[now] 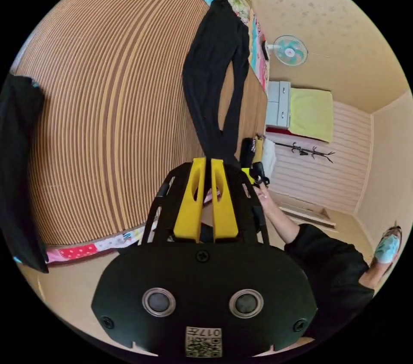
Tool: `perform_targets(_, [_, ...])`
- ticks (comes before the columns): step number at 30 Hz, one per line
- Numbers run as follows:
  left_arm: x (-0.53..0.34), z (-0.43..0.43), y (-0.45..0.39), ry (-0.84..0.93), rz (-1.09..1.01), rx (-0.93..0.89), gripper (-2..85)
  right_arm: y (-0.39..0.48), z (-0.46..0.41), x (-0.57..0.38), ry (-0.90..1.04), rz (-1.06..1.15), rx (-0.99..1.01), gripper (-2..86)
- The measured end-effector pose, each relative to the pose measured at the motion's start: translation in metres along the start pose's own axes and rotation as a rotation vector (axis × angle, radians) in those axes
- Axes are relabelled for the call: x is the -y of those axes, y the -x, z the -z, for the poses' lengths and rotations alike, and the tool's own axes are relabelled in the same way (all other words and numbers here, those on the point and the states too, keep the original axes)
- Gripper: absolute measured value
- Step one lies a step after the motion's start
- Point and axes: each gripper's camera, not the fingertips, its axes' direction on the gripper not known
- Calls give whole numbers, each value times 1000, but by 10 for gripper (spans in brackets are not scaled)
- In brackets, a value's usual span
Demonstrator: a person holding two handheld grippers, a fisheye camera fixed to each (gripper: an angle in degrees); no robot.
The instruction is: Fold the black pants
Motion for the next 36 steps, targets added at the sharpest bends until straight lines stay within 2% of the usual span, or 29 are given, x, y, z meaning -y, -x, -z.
perform_targets(1, [-3, -21, 13, 56, 112, 152, 0, -8, -16, -7, 30, -46, -139, 23])
perform_targets(2, [-10, -38, 25, 93, 191, 258, -3, -11, -23, -11, 37, -59, -198, 23])
perform_targets(4, [-27, -61, 38, 115, 254, 324, -4, -13, -38, -29, 4, -64, -306, 22])
perform_targets(8, [-59, -91, 48, 78, 264, 278, -4, 17, -61, -61, -21, 31, -447, 23])
perform_targets(12, [-70, -100, 47, 80, 198, 252, -5, 97, -77, -108, -136, 292, -810, 36])
perform_targets(15, [-69, -100, 48, 83, 202, 273, -5, 117, -73, -112, -240, 260, -1009, 78])
perform_targets(17, [-64, -103, 45, 102, 197, 285, -5, 103, -75, -94, -175, 187, -977, 110])
perform_targets(18, [-62, -105, 44, 106, 193, 287, -5, 88, -82, -78, -73, 132, -944, 118])
perform_targets(21, [-58, -119, 33, 144, 170, 322, -5, 99, -79, -58, -7, 57, -1013, 75])
perform_targets(23, [-56, -134, 22, 186, 128, 351, -5, 116, -58, -61, -15, 113, -769, 50])
perform_targets(25, [-57, -144, 15, 209, 101, 364, -5, 136, -9, -84, -70, 255, -262, 40])
perform_targets(28, [-62, -157, 6, 238, 61, 344, -5, 141, 61, -135, -192, 423, 78, 35])
perform_targets(30, [-66, -164, 2, 255, 39, 339, -5, 121, 95, -160, -246, 431, 118, 33])
perform_targets(32, [-74, -174, 0, 283, 8, 361, -5, 85, 123, -175, -307, 337, 76, 33])
perform_targets(36, [-88, -190, 5, 364, -17, 435, -5, 3, 177, -202, -557, -33, -43, 32])
